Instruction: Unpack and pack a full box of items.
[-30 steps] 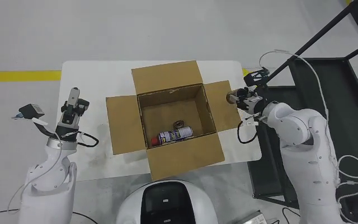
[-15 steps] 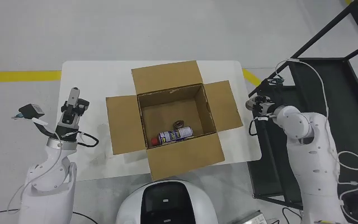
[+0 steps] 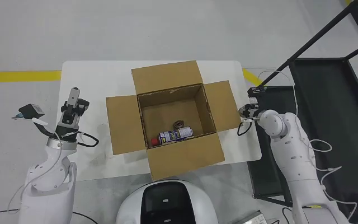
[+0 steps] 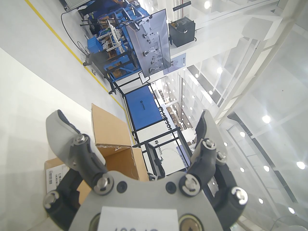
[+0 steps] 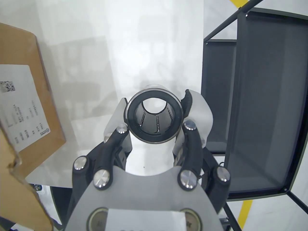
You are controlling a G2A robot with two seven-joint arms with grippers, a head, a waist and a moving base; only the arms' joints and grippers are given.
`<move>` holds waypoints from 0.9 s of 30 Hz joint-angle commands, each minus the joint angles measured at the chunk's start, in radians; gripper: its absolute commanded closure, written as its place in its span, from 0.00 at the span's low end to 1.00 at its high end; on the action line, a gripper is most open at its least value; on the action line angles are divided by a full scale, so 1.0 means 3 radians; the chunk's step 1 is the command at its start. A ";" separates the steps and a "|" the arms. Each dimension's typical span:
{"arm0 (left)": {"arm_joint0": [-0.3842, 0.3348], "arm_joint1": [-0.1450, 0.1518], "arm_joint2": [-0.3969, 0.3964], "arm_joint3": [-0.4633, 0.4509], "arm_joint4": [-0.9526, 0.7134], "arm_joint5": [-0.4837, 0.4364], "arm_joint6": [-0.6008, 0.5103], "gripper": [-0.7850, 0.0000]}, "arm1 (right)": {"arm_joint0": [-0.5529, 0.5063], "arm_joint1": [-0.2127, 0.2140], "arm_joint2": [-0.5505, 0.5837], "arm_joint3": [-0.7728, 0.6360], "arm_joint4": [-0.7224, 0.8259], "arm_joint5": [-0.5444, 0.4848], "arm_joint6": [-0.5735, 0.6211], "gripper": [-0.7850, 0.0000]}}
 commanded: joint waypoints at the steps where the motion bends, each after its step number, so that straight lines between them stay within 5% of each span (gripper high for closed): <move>1: 0.0000 0.0000 0.0000 0.0000 0.0000 0.0000 0.0000 0.00 | 0.0078 -0.0013 -0.0074 0.0105 -0.0017 0.0011 -0.0061 1.00; 18: 0.0000 0.0000 0.0000 0.0000 0.0000 0.0000 0.0000 0.00 | 0.0621 -0.0120 -0.0489 0.0937 0.0005 0.0093 -0.0354 1.00; 19: 0.0000 0.0000 0.0000 0.0000 0.0000 0.0000 0.0000 0.00 | 0.0643 -0.0125 -0.0501 0.0972 0.0017 0.0095 -0.0361 0.65; 20: 0.0000 0.0000 0.0000 0.0000 0.0000 0.0000 0.0000 0.00 | 0.0652 -0.0127 -0.0507 0.0984 0.0017 0.0092 -0.0364 0.00; 27: 0.0000 0.0000 0.0000 0.0000 0.0000 0.0000 0.0000 0.00 | 0.0694 -0.0141 -0.0548 0.1060 0.0062 0.0101 -0.0350 0.00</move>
